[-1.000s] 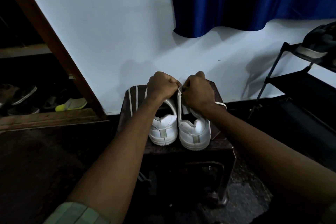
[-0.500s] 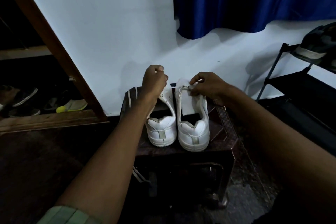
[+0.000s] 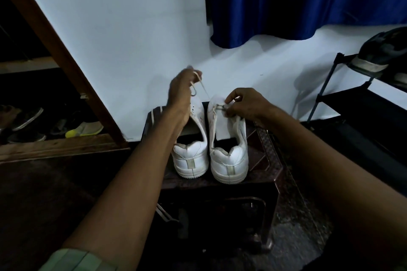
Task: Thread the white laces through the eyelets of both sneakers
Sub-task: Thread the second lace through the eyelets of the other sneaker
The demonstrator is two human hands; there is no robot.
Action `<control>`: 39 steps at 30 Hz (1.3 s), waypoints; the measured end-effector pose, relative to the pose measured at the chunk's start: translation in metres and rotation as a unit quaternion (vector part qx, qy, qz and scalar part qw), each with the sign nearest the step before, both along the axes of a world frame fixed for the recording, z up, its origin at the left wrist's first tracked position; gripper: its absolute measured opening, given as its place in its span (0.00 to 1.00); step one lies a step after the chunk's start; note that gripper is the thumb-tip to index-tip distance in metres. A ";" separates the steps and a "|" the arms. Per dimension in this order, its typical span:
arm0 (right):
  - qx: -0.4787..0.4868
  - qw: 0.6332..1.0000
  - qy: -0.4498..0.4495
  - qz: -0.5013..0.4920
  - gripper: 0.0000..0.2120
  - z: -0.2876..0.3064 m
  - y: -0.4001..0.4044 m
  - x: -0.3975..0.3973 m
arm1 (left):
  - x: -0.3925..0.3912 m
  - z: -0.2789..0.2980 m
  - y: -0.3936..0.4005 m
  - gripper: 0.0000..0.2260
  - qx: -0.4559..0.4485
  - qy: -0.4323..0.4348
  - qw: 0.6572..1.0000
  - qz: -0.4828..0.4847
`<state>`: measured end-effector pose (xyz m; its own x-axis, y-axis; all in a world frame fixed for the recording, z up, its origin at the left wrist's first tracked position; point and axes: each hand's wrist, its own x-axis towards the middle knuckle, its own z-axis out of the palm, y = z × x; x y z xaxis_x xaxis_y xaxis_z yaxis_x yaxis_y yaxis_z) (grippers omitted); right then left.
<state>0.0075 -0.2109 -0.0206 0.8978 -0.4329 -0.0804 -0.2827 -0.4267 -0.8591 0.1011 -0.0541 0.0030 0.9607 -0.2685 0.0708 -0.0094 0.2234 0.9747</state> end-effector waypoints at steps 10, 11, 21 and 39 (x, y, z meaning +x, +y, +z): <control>-0.029 1.000 0.005 0.000 0.13 0.003 -0.001 -0.001 | -0.007 -0.019 0.002 0.15 0.578 -0.338 0.742 -0.031; -0.024 1.000 0.005 0.001 0.13 0.004 -0.002 -0.002 | -0.007 -0.018 0.001 0.17 0.591 -0.352 0.726 -0.021; 0.078 0.996 0.032 -0.006 0.15 0.014 -0.009 -0.006 | -0.002 -0.022 0.004 0.19 0.568 -0.273 0.772 -0.086; -0.011 0.994 0.059 0.095 0.30 -0.006 -0.009 -0.003 | 0.005 -0.018 0.007 0.18 0.540 -0.259 0.774 -0.204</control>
